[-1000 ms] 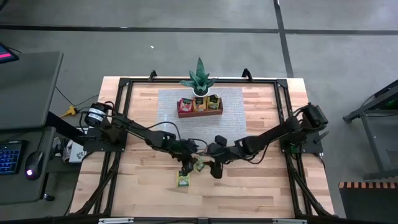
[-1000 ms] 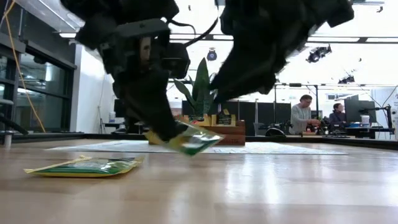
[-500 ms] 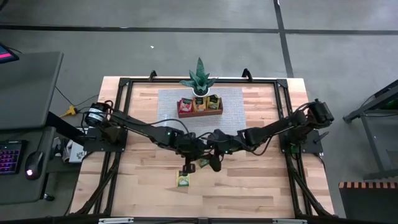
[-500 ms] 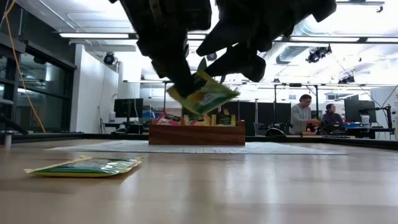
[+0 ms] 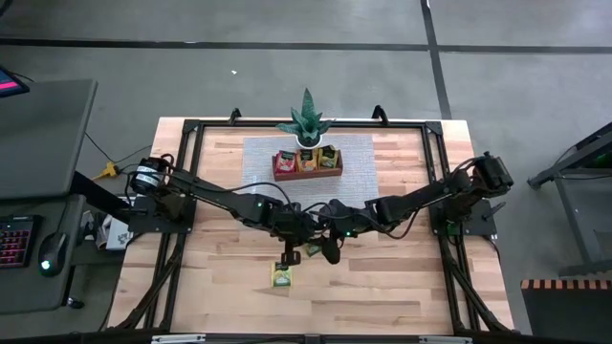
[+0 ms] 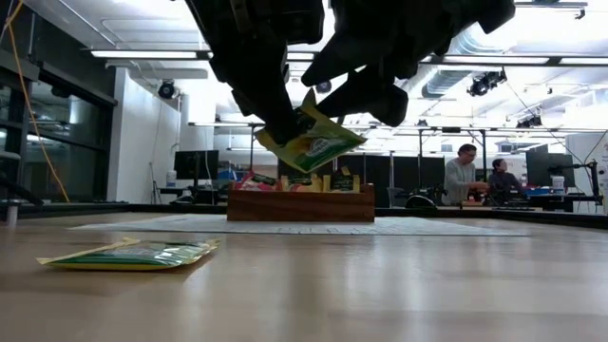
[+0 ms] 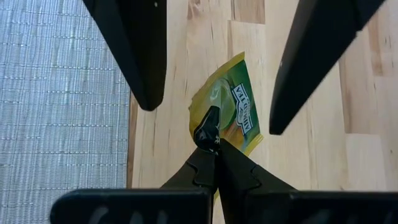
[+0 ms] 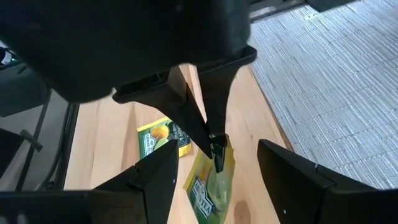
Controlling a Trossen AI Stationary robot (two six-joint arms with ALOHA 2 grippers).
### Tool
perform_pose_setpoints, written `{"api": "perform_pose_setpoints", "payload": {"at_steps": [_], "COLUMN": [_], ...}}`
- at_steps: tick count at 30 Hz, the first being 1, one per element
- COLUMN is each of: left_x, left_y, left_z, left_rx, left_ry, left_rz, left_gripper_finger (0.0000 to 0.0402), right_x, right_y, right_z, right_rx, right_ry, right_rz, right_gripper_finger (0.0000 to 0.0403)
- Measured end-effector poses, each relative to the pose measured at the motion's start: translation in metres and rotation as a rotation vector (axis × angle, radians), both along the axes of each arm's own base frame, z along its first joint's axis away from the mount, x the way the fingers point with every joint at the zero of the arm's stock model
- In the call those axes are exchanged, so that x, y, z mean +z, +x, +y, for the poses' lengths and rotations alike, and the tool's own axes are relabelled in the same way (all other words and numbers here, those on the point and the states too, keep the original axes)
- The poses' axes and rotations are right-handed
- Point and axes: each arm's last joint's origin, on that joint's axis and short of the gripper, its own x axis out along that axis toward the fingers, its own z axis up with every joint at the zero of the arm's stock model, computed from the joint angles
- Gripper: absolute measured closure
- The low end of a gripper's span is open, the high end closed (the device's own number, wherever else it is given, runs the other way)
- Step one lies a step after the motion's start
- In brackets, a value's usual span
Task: Pick & Place Tea
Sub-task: Put the yellow tea bag into the right section of the wooden organizer
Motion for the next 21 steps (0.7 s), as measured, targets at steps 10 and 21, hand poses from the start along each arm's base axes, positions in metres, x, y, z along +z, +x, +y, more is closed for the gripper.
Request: {"api": "perform_pose_setpoints", "payload": {"at_steps": [10,21], "left_x": [0.0002,0.0011], "left_y": [0.0003,0.0015], "left_z": [0.0000,0.0001], "left_rx": [0.003,0.024], "left_ry": [-0.001,-0.001], "left_rz": [-0.003,-0.020], "left_gripper_finger": [0.0401,0.0401], "right_x": [-0.0005,-0.0003], "right_y": [-0.0002,-0.0001], "right_z": [0.0000,-0.0001], "right_rx": [-0.003,0.010], "right_ry": [0.004,-0.011], "right_rz": [0.007,0.004], "right_gripper_finger": [0.0233,0.0302]}}
